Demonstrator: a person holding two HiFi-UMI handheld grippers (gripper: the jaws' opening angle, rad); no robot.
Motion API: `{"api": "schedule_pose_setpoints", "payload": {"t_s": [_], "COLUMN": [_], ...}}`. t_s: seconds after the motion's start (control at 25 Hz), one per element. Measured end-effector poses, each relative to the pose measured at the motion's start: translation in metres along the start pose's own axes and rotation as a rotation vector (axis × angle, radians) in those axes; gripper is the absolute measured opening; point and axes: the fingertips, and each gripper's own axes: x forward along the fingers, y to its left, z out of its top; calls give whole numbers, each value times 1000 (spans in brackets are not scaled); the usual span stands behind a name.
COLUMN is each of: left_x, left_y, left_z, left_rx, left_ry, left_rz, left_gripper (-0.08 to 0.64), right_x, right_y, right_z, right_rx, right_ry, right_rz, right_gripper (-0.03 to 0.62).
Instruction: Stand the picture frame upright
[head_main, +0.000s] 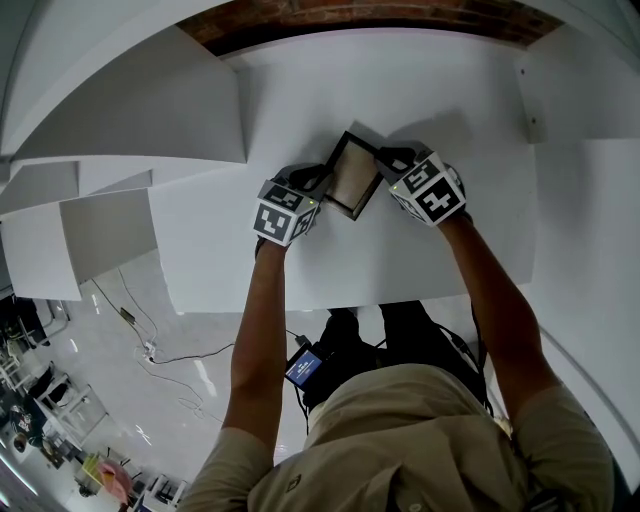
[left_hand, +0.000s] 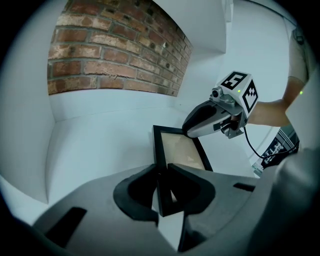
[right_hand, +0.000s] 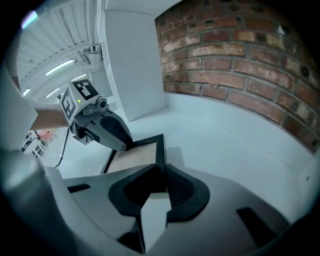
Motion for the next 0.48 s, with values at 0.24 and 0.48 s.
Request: {"api": "schedule_pose_setpoints", "payload": {"t_s": [0.24, 0.48], "left_x": [-11, -25], "left_y": [-4, -8], "left_z": [2, 0], "left_rx": [-17, -20], "left_ry": [-56, -115], "left_rz": [-6, -6], "left_gripper": [77, 77], "right_x": [-22, -38], "right_y": [14, 36], "right_z": [25, 44], "right_rx": [-154, -314], "right_ry": [-23, -55], "right_rz": [-71, -134], "right_gripper": [61, 61]}}
